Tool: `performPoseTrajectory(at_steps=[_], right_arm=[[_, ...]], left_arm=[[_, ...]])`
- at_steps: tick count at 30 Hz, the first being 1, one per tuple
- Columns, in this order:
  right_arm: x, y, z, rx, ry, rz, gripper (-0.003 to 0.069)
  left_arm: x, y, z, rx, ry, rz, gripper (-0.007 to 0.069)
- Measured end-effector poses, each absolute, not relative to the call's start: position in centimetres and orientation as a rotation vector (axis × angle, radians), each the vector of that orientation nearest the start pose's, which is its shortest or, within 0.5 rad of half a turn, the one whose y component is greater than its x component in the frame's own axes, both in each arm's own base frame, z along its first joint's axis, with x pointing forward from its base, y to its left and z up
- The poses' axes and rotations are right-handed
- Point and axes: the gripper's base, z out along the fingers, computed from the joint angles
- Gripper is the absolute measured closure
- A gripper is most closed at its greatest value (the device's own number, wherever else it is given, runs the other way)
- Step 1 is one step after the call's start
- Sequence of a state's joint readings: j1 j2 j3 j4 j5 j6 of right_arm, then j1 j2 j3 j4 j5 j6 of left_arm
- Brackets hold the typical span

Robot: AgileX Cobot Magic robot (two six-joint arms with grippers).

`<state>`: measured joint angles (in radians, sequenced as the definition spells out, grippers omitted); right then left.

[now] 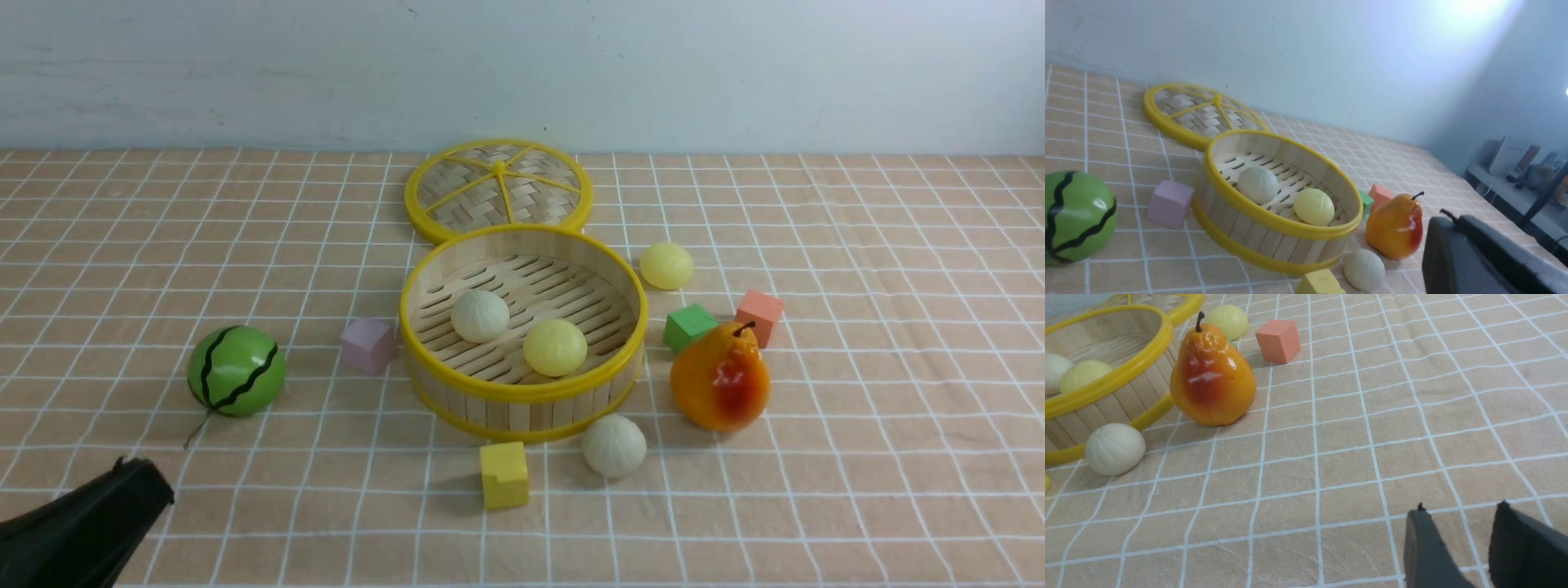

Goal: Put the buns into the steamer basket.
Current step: Use the right arm to grab a steamed stuffed bun

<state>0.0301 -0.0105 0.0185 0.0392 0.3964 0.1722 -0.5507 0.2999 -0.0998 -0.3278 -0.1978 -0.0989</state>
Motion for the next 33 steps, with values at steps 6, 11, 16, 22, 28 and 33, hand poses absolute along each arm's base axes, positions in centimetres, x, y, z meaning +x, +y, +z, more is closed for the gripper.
performPoseTrajectory(at_steps=[6, 11, 16, 22, 28, 33], right_arm=[[5.2, 0.3, 17.2, 0.158, 1.885, 0.177, 0.0419], [5.2, 0.4, 17.4, 0.197, 1.865, 0.222, 0.0419], [5.5, 0.9, 18.1, 0.467, 1.724, 0.54, 0.0419], [5.7, 0.4, 20.0, 0.655, 1.458, 0.752, 0.0419], [5.3, 1.3, 23.0, 0.66, 1.499, 0.899, 0.048], [6.5, 3.2, 28.9, 0.247, 1.908, 0.728, 0.0616]], left_arm=[[7.4, -3.8, 23.8, 0.041, 1.544, -0.729, 0.0638], [7.4, -3.9, 23.5, 0.05, 1.579, -0.727, 0.0638], [7.4, -4.1, 23.1, 0.063, 1.623, -0.726, 0.0638], [7.3, -4.1, 22.8, 0.074, 1.658, -0.726, 0.0638], [7.3, -4.1, 22.8, 0.074, 1.659, -0.726, 0.0638], [7.3, -4.1, 22.8, 0.075, 1.66, -0.726, 0.0638]])
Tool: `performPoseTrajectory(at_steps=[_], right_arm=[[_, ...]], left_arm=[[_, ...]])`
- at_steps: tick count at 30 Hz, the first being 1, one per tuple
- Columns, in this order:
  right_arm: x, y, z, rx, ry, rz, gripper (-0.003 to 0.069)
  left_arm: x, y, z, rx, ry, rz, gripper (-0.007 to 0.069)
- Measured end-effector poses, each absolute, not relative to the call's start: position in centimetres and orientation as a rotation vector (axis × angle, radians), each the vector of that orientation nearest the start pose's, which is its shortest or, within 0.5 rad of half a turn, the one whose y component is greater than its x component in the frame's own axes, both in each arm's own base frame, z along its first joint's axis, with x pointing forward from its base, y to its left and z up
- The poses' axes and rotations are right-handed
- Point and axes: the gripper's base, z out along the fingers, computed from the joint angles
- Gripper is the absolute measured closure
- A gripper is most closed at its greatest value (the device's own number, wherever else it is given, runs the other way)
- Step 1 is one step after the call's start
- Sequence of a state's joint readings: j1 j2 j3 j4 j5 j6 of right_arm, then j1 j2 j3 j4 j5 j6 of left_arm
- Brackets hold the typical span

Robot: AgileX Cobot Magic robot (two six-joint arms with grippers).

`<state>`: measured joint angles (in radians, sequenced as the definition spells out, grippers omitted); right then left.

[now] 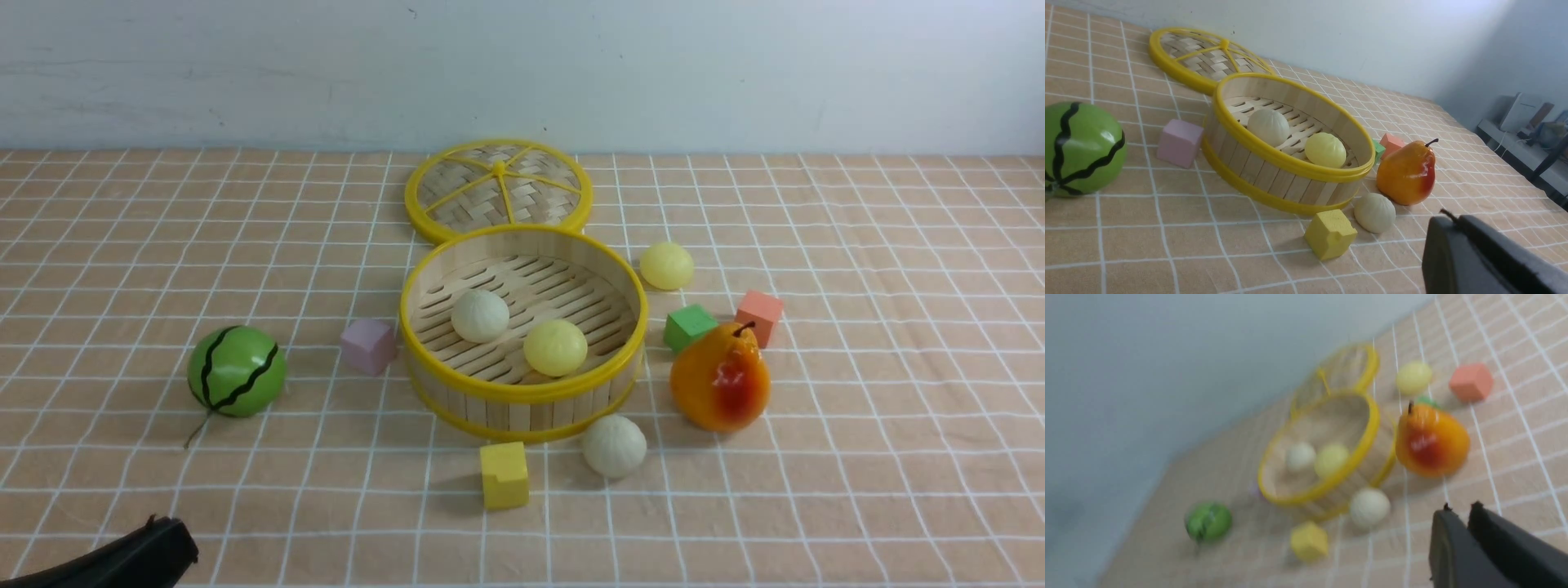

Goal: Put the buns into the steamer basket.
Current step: Use the right arm to grab a steamed stuffed bun

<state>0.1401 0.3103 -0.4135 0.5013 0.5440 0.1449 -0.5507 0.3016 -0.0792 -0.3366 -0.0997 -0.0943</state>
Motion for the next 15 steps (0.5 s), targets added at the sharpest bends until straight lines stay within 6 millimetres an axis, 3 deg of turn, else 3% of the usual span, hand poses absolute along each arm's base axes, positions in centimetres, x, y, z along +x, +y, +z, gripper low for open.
performPoseTrajectory(at_steps=[1, 4, 6, 7, 10, 11, 13, 15], right_arm=[[7.7, 3.7, 29.8, 0.15, 2.058, 0.676, 0.0652], [9.8, 4.2, 31.3, 0.046, 2.209, 0.609, 0.0669], [13.6, 4.7, 31.7, -0.032, 2.409, 0.523, 0.0666], [14.6, 4.8, 32.0, -0.054, 2.443, 0.502, 0.0664], [19.6, 6.0, 31.2, -0.13, 2.601, 0.461, 0.0663], [20.2, 6.4, 31.0, -0.152, 2.616, 0.461, 0.0664], [23.1, 8.8, 29.5, -0.266, 2.688, 0.445, 0.0662], [24.7, 10.9, 28.9, -0.353, 2.701, 0.432, 0.0662]], left_arm=[[7.3, -4.2, 22.8, 0.075, 1.661, -0.726, 0.0638], [7.3, -4.2, 22.8, 0.075, 1.661, -0.726, 0.0638], [7.3, -4.2, 22.8, 0.075, 1.661, -0.726, 0.0638], [7.3, -4.2, 22.8, 0.075, 1.661, -0.726, 0.0638], [7.3, -4.2, 22.8, 0.075, 1.661, -0.726, 0.0638], [7.3, -4.2, 22.8, 0.075, 1.661, -0.726, 0.0638], [7.3, -4.2, 22.8, 0.075, 1.662, -0.726, 0.0638], [7.3, -4.2, 22.8, 0.075, 1.662, -0.726, 0.0638]])
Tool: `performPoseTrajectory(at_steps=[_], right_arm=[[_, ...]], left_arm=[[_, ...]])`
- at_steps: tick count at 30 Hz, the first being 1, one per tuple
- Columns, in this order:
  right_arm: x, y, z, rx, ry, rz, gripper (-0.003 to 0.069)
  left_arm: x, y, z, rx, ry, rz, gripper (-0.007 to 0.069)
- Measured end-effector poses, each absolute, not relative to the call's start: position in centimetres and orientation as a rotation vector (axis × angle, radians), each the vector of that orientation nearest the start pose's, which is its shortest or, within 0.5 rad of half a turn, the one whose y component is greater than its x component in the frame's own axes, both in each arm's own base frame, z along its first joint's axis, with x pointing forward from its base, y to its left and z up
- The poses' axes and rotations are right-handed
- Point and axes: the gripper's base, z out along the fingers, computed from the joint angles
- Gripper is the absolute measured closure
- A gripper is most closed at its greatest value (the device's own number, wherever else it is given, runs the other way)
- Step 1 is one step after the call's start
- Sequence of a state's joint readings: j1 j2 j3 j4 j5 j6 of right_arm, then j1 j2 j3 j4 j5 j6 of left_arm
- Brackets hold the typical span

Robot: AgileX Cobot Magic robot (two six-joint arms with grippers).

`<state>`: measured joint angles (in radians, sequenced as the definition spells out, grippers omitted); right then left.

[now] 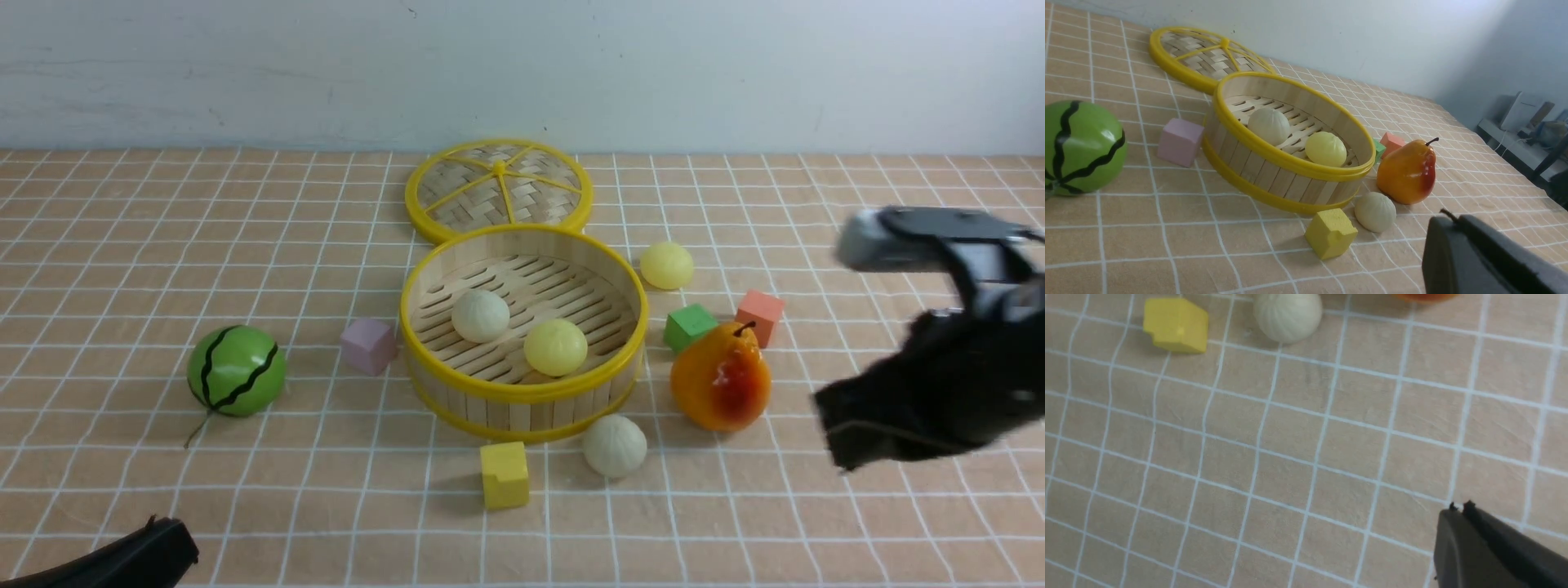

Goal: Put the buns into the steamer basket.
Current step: Use the right arm to grab a steamed stuffed bun

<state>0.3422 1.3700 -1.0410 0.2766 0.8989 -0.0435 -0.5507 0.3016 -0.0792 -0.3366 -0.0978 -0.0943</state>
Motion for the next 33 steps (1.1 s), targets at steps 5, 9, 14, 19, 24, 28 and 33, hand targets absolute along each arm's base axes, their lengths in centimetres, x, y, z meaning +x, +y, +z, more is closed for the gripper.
performPoseTrajectory(at_steps=[5, 9, 14, 19, 24, 28, 33], right_arm=[[28.7, 18.5, 25.8, -0.594, 2.718, 0.337, 0.0646], [30.3, 21.4, 24.3, -0.667, 2.714, 0.311, 0.0608], [32.5, 23.3, 22.0, -0.664, 2.724, 0.288, 0.048], [33.1, 23.4, 21.7, -0.639, 2.705, 0.254, 0.0387], [33.6, 23.2, 21.5, -0.601, 2.672, 0.204, 0.0377], [34.0, 23.3, 20.6, -0.584, 2.674, 0.191, 0.0377], [34.6, 23.4, 18.8, -0.569, 2.695, 0.184, 0.0377]], left_arm=[[7.3, -4.2, 22.8, 0.075, 1.662, -0.726, 0.0637], [7.3, -4.2, 22.8, 0.075, 1.662, -0.726, 0.0636], [7.3, -4.2, 22.8, 0.075, 1.662, -0.726, 0.0635], [7.3, -4.2, 22.8, 0.075, 1.662, -0.726, 0.0634], [7.3, -4.2, 22.8, 0.075, 1.662, -0.726, 0.0627], [7.3, -4.2, 22.8, 0.075, 1.662, -0.726, 0.0624], [7.3, -4.2, 22.8, 0.076, 1.664, -0.726, 0.0621]])
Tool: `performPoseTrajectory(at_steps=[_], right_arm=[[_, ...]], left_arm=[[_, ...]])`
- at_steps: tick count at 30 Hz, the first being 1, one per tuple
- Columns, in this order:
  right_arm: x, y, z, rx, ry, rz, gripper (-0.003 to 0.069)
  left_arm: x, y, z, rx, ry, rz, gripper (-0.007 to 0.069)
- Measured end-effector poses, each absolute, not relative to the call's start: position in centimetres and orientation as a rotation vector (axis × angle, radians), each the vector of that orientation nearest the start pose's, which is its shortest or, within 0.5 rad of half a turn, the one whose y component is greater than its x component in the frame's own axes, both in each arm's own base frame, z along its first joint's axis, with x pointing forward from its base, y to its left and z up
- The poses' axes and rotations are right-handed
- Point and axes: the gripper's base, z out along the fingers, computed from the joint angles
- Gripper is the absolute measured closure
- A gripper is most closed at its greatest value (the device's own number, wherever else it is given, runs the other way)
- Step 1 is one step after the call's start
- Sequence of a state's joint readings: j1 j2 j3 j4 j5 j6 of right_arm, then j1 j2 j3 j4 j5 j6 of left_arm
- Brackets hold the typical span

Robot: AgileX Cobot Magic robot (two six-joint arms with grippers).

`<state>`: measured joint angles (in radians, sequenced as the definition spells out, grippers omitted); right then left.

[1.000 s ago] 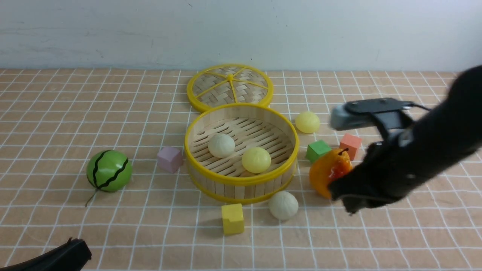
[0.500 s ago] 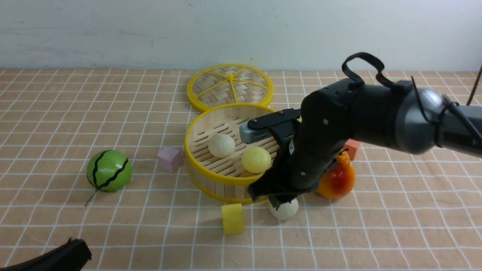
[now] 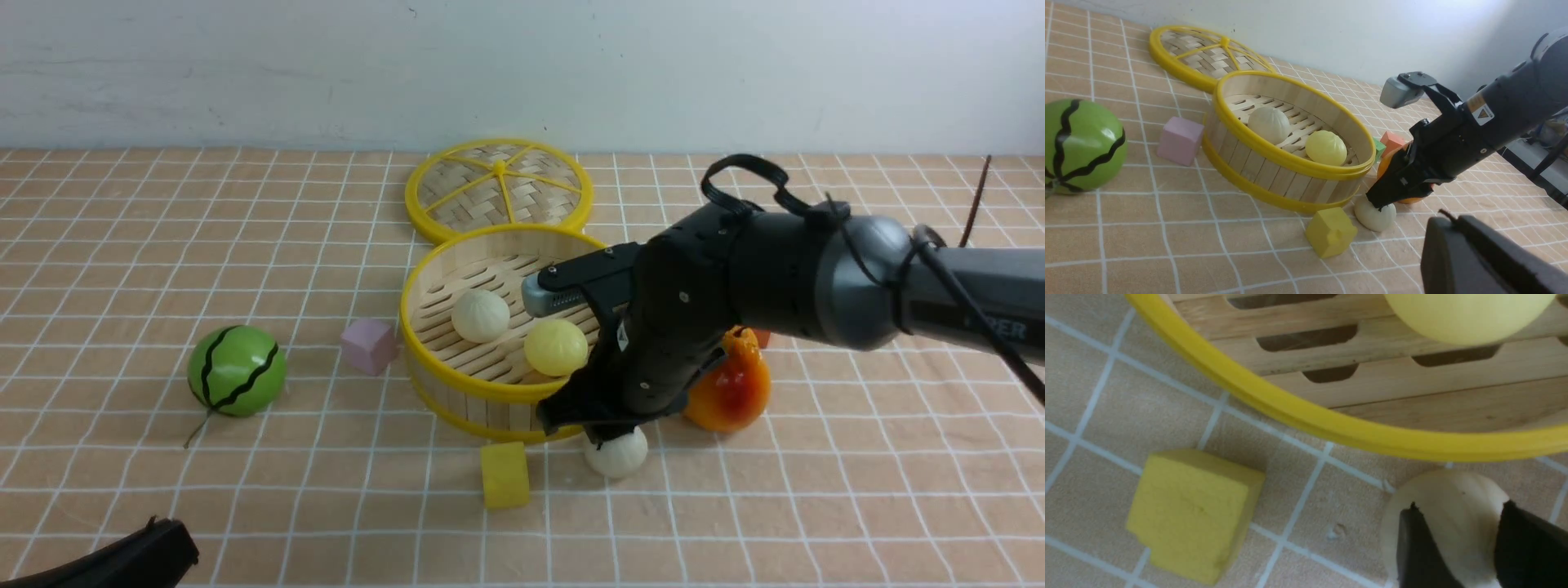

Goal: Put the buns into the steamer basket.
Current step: Use the right arm to grab a steamed stuffed bun

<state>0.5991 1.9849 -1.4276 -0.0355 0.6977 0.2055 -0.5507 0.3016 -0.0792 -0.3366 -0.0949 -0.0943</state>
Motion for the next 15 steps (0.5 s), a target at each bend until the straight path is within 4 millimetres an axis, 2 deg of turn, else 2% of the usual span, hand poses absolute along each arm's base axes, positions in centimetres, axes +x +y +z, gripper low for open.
performPoseTrajectory(at_steps=[7, 11, 13, 15], right_arm=[[35.29, 22.76, 18.39, -0.514, 2.707, 0.184, 0.0403], [35.23, 22.82, 18.38, -0.509, 2.711, 0.191, 0.0471], [35.21, 22.82, 18.38, -0.508, 2.714, 0.191, 0.0553], [35.21, 22.82, 18.38, -0.51, 2.714, 0.191, 0.0585]], left_arm=[[7.31, -4.16, 22.75, 0.076, 1.664, -0.726, 0.0614], [7.31, -4.16, 22.75, 0.076, 1.664, -0.726, 0.061], [7.31, -4.16, 22.75, 0.076, 1.664, -0.726, 0.0609], [7.31, -4.16, 22.75, 0.076, 1.664, -0.726, 0.0609]])
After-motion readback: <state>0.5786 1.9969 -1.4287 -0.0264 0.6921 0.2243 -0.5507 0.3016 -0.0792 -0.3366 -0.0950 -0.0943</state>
